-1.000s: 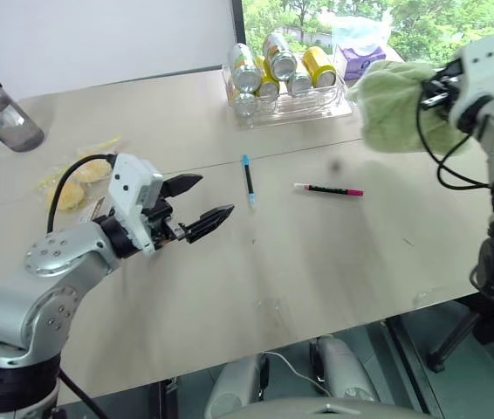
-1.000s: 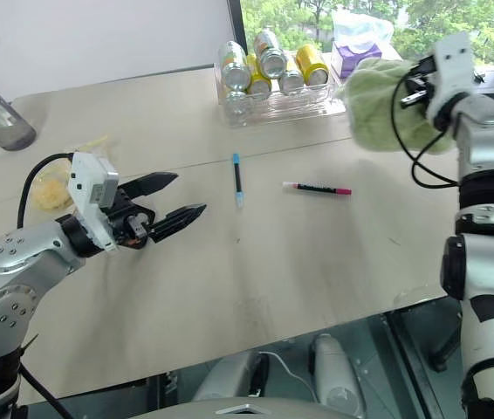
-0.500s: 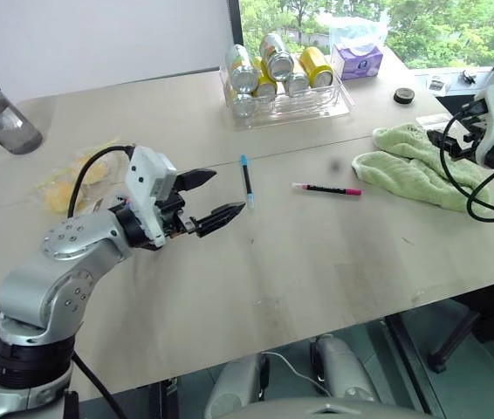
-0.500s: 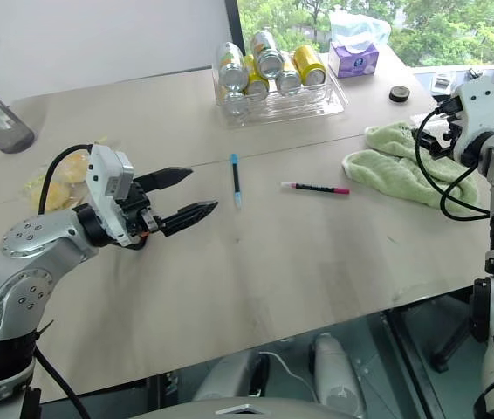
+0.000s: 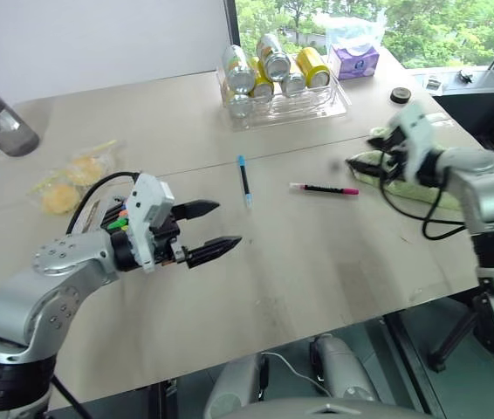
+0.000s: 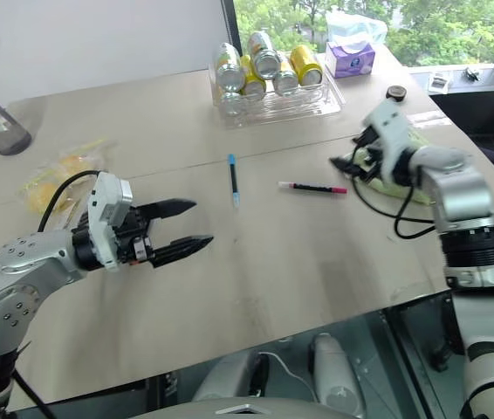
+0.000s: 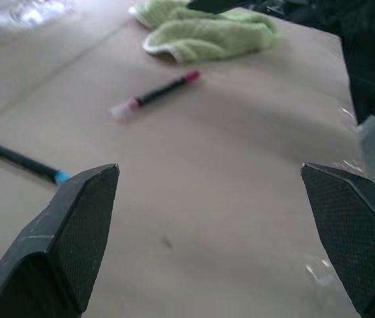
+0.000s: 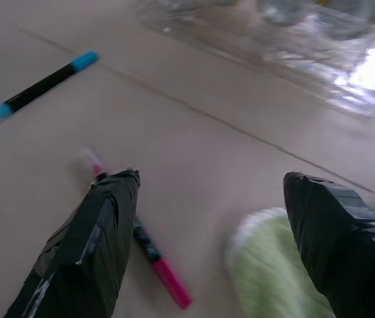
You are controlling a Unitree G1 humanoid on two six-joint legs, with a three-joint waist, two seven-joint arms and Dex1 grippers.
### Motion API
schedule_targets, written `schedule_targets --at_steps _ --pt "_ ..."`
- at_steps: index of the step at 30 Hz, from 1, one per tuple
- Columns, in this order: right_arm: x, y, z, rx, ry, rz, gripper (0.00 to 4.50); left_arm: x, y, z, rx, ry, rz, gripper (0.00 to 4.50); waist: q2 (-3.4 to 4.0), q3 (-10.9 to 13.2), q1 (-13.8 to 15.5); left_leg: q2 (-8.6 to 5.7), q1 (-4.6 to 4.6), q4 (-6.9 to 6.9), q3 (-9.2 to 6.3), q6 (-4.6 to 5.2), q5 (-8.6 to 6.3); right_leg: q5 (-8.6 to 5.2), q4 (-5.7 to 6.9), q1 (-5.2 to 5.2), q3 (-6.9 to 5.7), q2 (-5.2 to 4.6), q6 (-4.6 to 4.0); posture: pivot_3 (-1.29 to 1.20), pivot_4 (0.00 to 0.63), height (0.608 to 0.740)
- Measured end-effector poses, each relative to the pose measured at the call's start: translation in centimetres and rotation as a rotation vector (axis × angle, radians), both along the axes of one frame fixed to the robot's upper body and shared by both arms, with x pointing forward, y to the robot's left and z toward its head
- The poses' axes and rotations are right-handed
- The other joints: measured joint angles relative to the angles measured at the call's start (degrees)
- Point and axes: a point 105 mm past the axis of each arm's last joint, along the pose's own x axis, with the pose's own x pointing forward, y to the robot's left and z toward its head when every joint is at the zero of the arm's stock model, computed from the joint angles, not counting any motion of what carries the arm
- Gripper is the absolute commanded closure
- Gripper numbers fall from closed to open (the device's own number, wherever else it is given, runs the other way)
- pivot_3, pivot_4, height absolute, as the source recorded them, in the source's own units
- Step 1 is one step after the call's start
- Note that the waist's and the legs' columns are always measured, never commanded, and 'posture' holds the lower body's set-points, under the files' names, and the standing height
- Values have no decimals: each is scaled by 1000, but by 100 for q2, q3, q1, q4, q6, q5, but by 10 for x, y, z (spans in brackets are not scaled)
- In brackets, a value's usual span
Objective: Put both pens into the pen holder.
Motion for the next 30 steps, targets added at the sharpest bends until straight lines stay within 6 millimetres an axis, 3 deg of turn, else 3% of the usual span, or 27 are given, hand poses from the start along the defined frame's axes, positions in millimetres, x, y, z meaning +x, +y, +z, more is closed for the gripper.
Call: schedule_targets --at_steps 1,3,5,8,9,10,12,18,25,28,30 --pt "0 13 -5 -10 17 48 29 -1 3 2 15 0 -5 0 0 0 16 -1 -1 1 -1 0 0 0 0 0 -9 -2 0 0 150 739" --pt "4 31 -13 -11 60 110 29 -3 8 6 27 -9 -3 0 -1 0 22 -3 -1 3 -1 0 0 0 -3 1 -10 -3 0 0 150 739" --pt "10 33 -22 -43 88 123 29 -5 12 7 26 -4 6 0 -1 -1 35 -7 -4 2 -6 0 0 0 -8 1 -15 -6 0 0 150 739" --pt "22 20 -47 -90 188 73 29 -13 16 7 0 31 17 0 -4 -1 27 -7 -10 -2 -15 0 0 0 -17 0 -25 -8 0 0 150 739" --pt "23 11 -61 -117 240 49 412 -17 15 8 -7 36 16 0 -4 -1 28 -8 -11 -5 -19 0 0 0 -18 0 -28 -10 -1 0 150 739" --pt "24 8 -63 -123 242 54 581 -19 15 9 -6 33 17 0 -1 0 20 -7 -10 -6 -19 0 0 0 -19 -1 -27 -10 -1 0 150 739" --pt "27 5 -63 -162 243 59 1336 -21 13 11 -7 29 14 0 -3 -2 7 -6 -8 -6 -19 -1 0 0 -17 1 -28 -8 -1 0 150 739" --pt "25 -2 -66 -191 236 96 4348 -22 12 14 -9 21 31 0 -9 -7 9 -7 -1 0 -19 -1 0 0 -12 10 -27 -8 -1 0 150 739" --pt "21 -9 -65 -166 218 112 4430 -17 5 16 -22 4 11 0 -9 -7 45 -11 -6 1 -24 -2 0 0 -12 9 -32 -11 -1 0 150 739" --pt "13 -15 -63 -95 214 113 4430 -7 -1 16 -105 -22 54 0 -7 -6 51 -14 -9 1 -25 -1 0 0 -15 6 -31 -14 -1 0 150 739" --pt "4 -8 -56 -14 211 142 4430 2 -8 12 -221 -15 107 0 -6 -5 41 -13 -14 3 -27 -1 0 0 -12 1 -31 -14 0 0 150 739"
